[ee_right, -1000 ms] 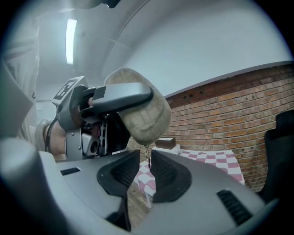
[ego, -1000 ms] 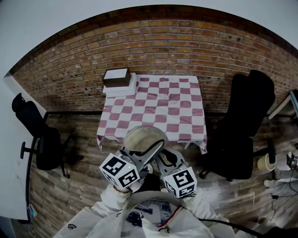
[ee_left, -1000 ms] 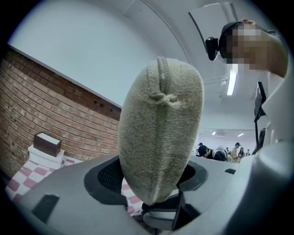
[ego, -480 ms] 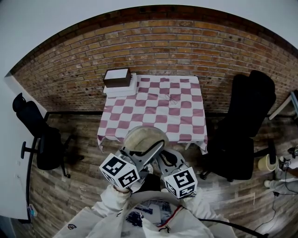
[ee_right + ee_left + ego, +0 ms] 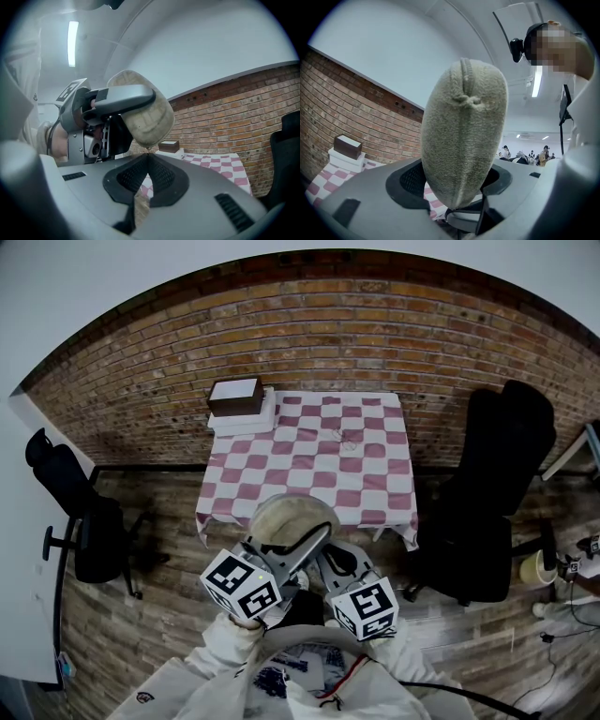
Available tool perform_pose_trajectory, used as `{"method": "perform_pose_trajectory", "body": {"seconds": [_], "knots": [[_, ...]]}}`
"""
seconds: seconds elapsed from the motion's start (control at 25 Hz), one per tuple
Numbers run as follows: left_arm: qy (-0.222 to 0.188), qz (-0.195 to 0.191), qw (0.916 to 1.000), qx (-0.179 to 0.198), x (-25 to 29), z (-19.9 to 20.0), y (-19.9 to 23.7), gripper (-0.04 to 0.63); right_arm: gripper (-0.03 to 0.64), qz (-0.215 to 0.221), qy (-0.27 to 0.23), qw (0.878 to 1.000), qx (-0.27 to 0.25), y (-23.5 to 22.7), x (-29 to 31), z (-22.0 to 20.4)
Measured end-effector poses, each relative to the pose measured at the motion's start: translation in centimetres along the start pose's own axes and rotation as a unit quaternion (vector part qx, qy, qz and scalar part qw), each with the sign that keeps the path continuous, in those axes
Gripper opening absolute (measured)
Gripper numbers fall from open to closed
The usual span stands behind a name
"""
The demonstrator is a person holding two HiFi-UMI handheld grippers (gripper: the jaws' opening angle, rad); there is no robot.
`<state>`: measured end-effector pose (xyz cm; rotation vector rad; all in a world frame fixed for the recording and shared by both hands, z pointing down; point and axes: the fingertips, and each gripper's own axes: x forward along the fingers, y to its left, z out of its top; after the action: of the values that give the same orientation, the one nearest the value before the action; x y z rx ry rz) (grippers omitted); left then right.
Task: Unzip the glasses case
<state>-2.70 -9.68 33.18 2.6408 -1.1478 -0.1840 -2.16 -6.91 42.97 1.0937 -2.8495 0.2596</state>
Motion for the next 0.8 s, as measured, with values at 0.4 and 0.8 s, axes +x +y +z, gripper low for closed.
{"method": "perform_pose_trajectory", "body": {"seconds": [0.4, 0.8], "knots": [[-0.001, -0.007, 1.0, 0.0, -0.07, -0.24, -0.46, 0.288, 0.012, -0.019, -0.007, 1.0, 0.002, -0.69, -0.61, -0.06], [0.002, -0.01, 0.9999, 0.008, -0.33, -0.61, -0.48, 0.288, 0.012, -0.039, -0.004, 0.999, -0.013, -0.89, -0.7, -0.26]]}}
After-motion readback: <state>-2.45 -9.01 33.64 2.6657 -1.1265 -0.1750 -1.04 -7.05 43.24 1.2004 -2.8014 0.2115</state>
